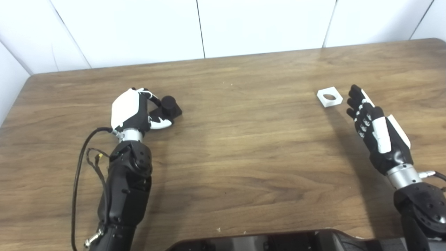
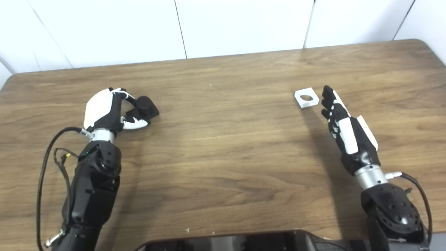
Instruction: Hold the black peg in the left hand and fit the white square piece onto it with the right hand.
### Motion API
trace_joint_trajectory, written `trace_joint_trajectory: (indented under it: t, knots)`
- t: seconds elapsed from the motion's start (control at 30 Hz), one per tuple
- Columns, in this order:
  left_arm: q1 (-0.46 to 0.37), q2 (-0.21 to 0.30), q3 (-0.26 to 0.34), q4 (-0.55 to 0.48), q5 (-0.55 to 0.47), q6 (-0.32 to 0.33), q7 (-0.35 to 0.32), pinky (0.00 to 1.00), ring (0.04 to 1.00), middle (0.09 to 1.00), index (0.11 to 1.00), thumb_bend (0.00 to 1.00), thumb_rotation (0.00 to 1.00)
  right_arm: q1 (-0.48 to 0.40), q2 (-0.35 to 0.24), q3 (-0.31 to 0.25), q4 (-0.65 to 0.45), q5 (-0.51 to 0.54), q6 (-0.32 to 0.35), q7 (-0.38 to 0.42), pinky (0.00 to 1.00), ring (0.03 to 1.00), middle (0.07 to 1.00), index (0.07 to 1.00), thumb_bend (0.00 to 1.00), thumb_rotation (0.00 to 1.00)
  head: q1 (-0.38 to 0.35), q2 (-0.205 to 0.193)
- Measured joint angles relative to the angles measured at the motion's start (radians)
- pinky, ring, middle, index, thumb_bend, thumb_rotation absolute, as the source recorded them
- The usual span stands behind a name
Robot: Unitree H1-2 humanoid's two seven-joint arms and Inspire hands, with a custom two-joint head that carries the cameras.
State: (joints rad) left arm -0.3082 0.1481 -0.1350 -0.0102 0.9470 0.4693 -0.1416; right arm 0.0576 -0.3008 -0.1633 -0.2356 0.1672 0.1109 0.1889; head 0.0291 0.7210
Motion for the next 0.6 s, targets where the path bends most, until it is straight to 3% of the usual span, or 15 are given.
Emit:
trace_joint_trajectory:
  t: [0.37, 0.6]
  knots:
    - [0.107, -0.007, -0.057, -0.154, 0.000, 0.000, -0.048, 0.81, 0.957, 0.906, 0.494, 0.51, 0.08, -0.001, 0.005, 0.021, -0.003, -0.030, 0.013, -0.010, 1.00, 1.000, 1.000, 0.980, 0.72, 1.00, -0.017, 0.005]
    - [0.141, -0.008, -0.096, -0.191, 0.001, -0.009, -0.043, 0.99, 0.979, 0.914, 0.493, 0.51, 0.08, -0.003, 0.008, 0.031, -0.003, -0.047, 0.013, -0.019, 0.99, 1.000, 1.000, 0.983, 0.74, 1.00, -0.021, 0.005]
